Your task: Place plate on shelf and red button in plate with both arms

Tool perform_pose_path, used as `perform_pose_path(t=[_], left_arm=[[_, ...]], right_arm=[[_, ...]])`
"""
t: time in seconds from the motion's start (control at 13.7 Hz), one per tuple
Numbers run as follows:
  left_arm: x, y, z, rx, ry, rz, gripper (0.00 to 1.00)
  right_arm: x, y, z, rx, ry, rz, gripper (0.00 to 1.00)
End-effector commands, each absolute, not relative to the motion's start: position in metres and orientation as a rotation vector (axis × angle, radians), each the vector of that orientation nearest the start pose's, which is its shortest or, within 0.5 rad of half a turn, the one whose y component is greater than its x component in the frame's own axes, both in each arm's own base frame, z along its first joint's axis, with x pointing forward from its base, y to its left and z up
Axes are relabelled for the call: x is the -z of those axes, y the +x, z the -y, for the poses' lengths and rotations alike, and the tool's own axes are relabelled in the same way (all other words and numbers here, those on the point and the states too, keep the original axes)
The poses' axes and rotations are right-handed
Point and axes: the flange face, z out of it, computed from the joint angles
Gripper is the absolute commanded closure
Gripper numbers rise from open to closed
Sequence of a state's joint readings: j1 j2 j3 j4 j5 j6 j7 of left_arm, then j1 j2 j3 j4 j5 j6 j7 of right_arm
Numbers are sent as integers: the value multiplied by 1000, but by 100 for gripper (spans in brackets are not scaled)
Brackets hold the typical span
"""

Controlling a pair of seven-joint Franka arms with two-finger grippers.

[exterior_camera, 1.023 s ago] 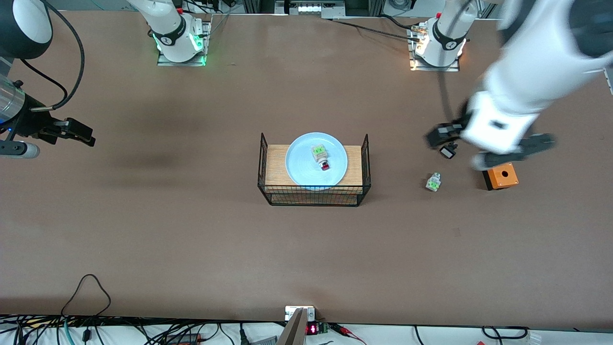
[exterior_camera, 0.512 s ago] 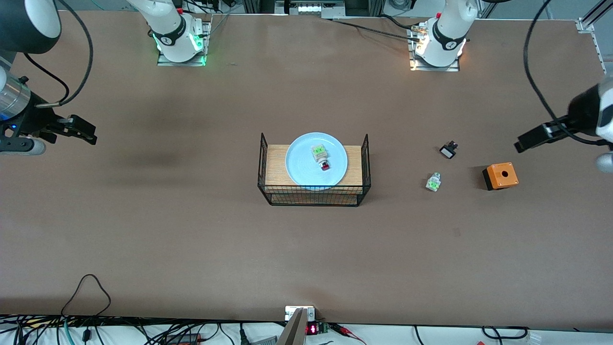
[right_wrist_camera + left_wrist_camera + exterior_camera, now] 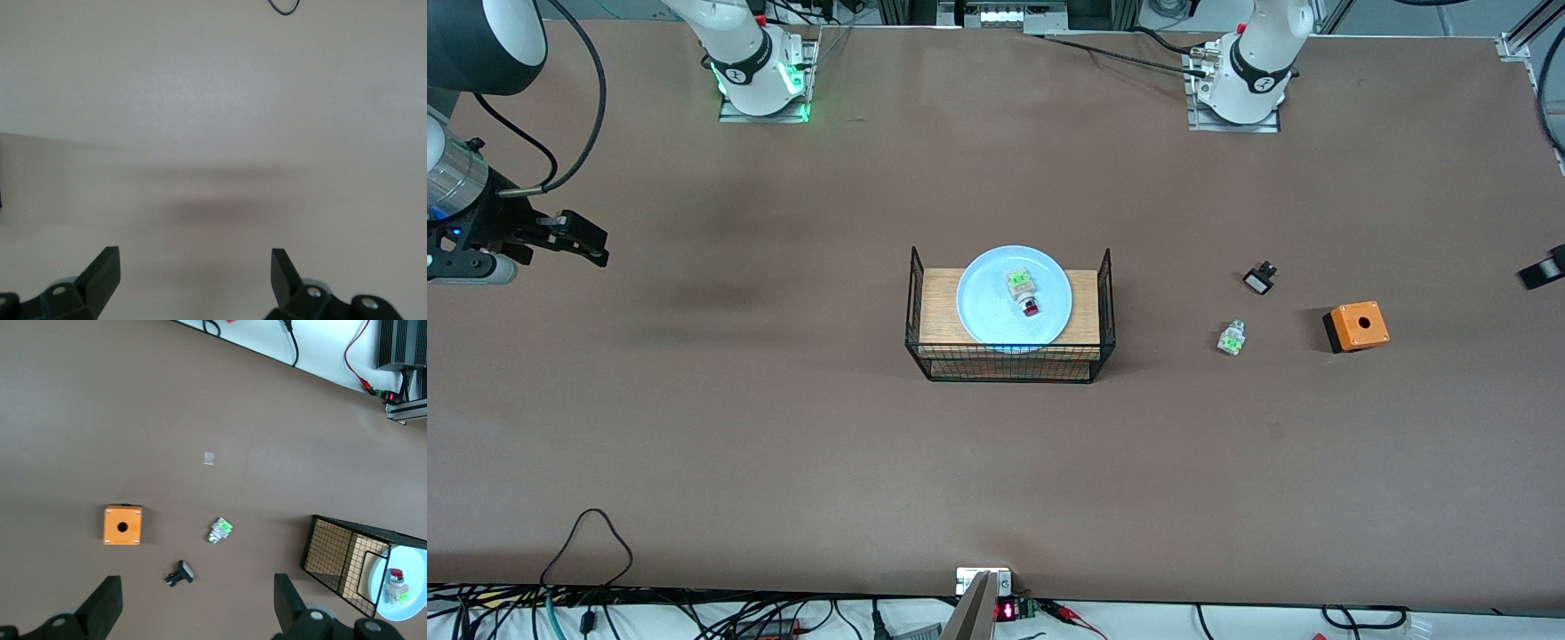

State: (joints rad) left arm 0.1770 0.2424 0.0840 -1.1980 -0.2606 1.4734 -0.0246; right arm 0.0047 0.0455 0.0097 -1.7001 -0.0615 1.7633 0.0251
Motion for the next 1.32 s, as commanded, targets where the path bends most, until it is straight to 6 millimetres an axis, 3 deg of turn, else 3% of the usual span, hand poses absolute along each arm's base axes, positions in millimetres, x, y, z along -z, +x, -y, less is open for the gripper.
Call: perform_pose_path(t=[0.0, 0.15, 0.51, 0.73, 0.8, 1.1, 1.24], left_arm=[[-662, 586, -94, 139, -3266, 341, 0], [-669, 580, -87, 124, -3233, 367, 0], [-656, 584, -79, 33, -3222, 349, 0], [-634, 579, -82, -9, -3250, 369, 0], [-634, 573, -76, 27, -3253, 360, 0], [-629, 561, -17, 36, -3235, 184, 0], [-614, 558, -17, 11, -3228, 183, 0]], right_arm=[[-557, 575, 1, 32, -3204, -23, 0], [-557, 575, 3, 34, -3203, -31, 0], [-556, 575, 9, 28, -3198, -49, 0], [-553, 577, 13, 25, -3184, -67, 0], [-553, 577, 17, 25, -3178, -81, 0], [-552, 577, 20, 24, -3162, -97, 0], [-550, 578, 24, 22, -3162, -109, 0]])
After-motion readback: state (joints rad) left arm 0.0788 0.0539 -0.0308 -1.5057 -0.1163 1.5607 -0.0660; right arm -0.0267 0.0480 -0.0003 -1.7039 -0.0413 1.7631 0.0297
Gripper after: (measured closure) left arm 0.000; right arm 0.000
